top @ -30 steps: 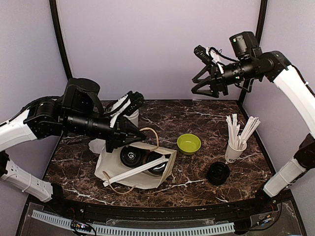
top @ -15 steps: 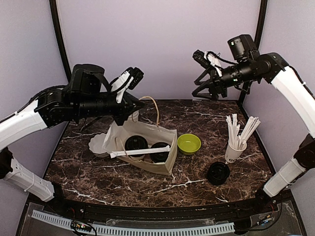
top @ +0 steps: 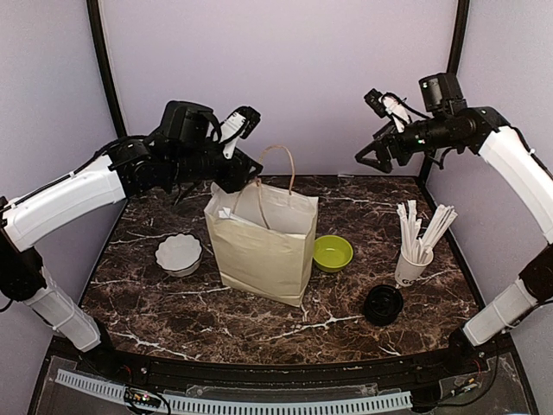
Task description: Pack the takeout coffee
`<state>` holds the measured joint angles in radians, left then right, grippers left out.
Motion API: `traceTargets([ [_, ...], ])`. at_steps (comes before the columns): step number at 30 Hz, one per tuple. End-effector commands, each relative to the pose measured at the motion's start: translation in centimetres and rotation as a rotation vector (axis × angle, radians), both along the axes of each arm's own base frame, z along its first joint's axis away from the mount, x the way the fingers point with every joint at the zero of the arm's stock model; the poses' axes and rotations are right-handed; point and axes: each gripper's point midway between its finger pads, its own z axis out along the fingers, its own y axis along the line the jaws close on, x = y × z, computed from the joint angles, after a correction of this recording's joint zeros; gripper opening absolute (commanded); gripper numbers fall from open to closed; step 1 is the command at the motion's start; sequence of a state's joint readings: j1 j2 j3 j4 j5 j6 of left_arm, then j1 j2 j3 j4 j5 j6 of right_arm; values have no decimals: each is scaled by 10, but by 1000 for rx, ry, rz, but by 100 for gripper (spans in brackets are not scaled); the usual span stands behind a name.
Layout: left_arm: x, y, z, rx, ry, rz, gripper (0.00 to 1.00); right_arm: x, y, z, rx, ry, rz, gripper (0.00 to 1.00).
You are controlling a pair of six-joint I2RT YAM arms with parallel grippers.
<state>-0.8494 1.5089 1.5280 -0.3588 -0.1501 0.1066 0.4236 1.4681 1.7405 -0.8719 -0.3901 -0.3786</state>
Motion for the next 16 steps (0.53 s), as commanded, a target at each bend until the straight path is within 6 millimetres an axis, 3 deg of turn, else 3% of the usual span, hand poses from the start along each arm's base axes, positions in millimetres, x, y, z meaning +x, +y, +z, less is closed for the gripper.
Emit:
traceTargets([
  [1,4,10,45,-65,-72,38,60,45,-54,31,89,-136,-277,99],
  [6,-7,41,74,-82,-116,105,76,66,-96,35,149,-159,-445,99],
  [10,-11,88,87,-74,-139,240,89,74,-123,54,212,-208,-626,99],
  [13,2,125,73,-35,-104,381,93,74,-137,68,223,-260,-700,98],
  [16,5,139,55,-22,-79,441,94,74,-137,65,215,-258,-697,98],
])
